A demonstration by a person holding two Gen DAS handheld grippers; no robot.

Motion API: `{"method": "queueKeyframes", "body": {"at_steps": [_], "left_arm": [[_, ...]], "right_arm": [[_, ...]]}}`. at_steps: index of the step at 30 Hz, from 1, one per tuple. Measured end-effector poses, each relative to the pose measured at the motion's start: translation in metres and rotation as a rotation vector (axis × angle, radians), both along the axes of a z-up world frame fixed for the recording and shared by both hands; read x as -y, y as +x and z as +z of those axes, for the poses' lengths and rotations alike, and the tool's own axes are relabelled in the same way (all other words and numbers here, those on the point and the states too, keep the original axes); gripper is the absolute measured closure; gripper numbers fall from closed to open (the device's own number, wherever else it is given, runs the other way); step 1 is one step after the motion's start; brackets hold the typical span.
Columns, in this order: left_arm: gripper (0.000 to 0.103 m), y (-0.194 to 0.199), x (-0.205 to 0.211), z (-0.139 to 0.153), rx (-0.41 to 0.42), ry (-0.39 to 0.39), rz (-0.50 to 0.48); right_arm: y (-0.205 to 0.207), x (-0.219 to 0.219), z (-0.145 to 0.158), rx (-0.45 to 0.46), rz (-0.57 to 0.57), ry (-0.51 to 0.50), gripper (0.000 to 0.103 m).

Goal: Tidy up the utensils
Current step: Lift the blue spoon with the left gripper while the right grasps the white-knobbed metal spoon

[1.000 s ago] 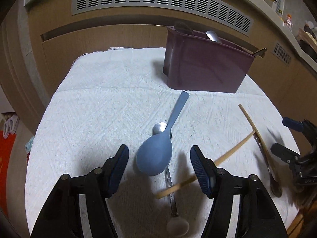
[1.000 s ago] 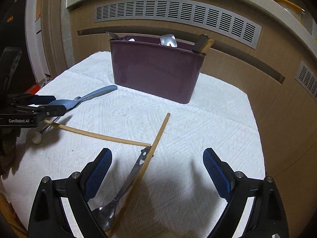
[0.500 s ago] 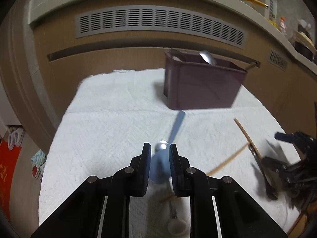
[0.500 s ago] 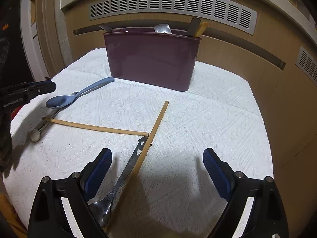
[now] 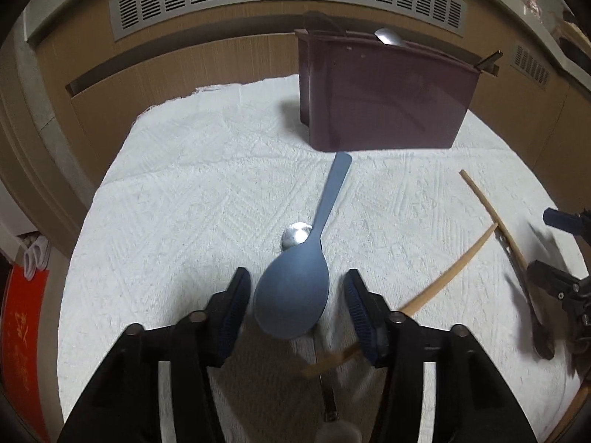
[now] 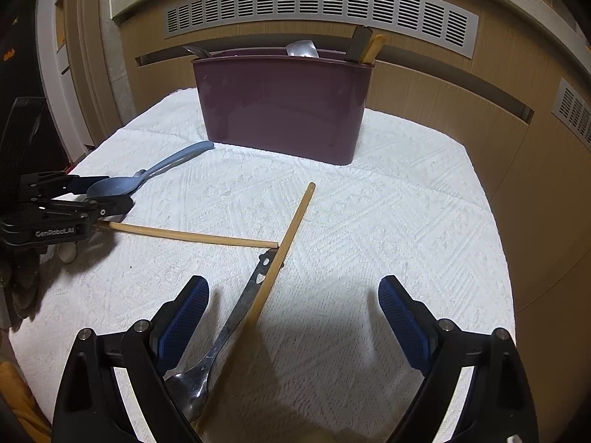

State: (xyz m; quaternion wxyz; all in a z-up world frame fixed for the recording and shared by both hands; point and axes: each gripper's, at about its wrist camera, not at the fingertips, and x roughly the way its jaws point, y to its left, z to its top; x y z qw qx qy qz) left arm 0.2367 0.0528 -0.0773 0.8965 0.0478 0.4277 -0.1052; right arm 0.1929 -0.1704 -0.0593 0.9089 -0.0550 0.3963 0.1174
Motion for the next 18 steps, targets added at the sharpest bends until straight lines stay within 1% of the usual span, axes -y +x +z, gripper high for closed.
{"method": "queueKeyframes", "body": {"at_steps": [1,2,3,5,8,10,12,14,17,18], "left_arm": [[0.066,0.000,-0.001,0.000,0.011,-0.004,0.003],[0.068,0.000,-0.003,0.001,0.017,-0.016,0.008],[0.068,-0.002,-0.005,0.003,0.032,-0.026,0.015],[0.068,-0.008,-0.010,0.012,0.094,-0.054,0.031],[0.068,-0.023,-0.020,0.038,0.173,-0.093,0.048],[0.068,-0.035,-0.028,0.056,0.230,-0.096,0.059],[0.068,-0.048,-0.037,0.075,0.288,-0.100,0.071],[0.068,-0.056,-0.045,0.088,0.326,-0.100,0.083],[0.068,-0.063,-0.058,0.101,0.369,-0.114,0.112],[0.068,-0.064,-0.063,0.103,0.374,-0.123,0.121]], "right_arm": [[0.000,0.000,0.000,0.000,0.000,0.003,0.012],[0.000,0.000,0.000,-0.001,-0.001,0.002,0.012],[0.000,-0.001,0.000,-0.002,-0.001,0.001,0.012],[0.000,-0.003,0.002,-0.004,0.000,-0.009,0.012],[-0.001,-0.009,0.007,-0.016,0.046,0.009,0.011],[-0.002,-0.020,0.013,-0.012,0.095,-0.004,0.011],[-0.002,-0.036,0.017,-0.004,0.162,-0.044,0.011],[-0.003,-0.058,0.021,0.003,0.251,-0.076,0.011],[0.000,-0.086,0.024,-0.004,0.359,-0.081,0.012],[0.003,-0.100,0.024,-0.007,0.397,-0.088,0.014]]}}
